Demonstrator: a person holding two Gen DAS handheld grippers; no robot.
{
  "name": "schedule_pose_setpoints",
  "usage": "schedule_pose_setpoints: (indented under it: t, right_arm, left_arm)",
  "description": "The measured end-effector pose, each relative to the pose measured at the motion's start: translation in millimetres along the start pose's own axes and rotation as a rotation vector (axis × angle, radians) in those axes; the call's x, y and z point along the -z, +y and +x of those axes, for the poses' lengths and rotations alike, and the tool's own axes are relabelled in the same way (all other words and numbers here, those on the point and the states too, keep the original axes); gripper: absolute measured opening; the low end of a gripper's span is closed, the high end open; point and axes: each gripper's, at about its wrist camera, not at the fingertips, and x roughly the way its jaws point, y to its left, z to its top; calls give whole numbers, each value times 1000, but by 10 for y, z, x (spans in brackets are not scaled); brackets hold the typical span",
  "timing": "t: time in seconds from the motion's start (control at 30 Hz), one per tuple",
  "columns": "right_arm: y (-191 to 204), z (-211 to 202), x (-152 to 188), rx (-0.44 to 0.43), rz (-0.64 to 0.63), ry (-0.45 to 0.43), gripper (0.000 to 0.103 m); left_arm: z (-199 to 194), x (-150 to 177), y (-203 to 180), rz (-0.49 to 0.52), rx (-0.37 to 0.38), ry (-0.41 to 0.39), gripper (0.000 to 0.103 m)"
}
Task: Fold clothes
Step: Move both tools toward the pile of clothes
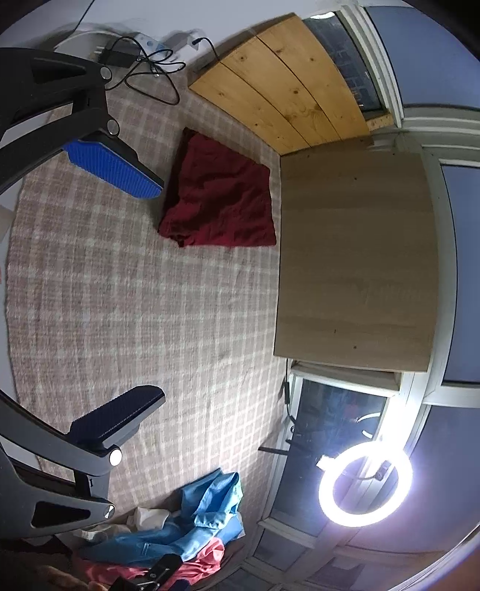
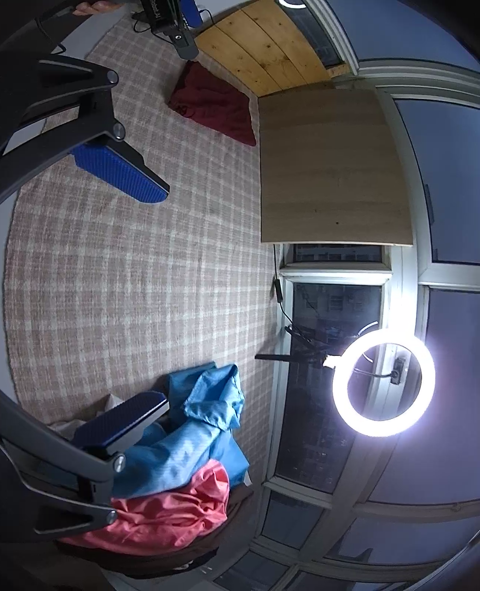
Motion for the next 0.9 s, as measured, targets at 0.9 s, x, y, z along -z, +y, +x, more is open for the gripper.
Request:
schedule_pose_setpoints:
  t: [0.9]
  right_arm:
    - [-1745, -273, 228, 186, 158, -56, 103]
  left_arm:
    - [17, -78, -1598, 216, 190, 21, 87]
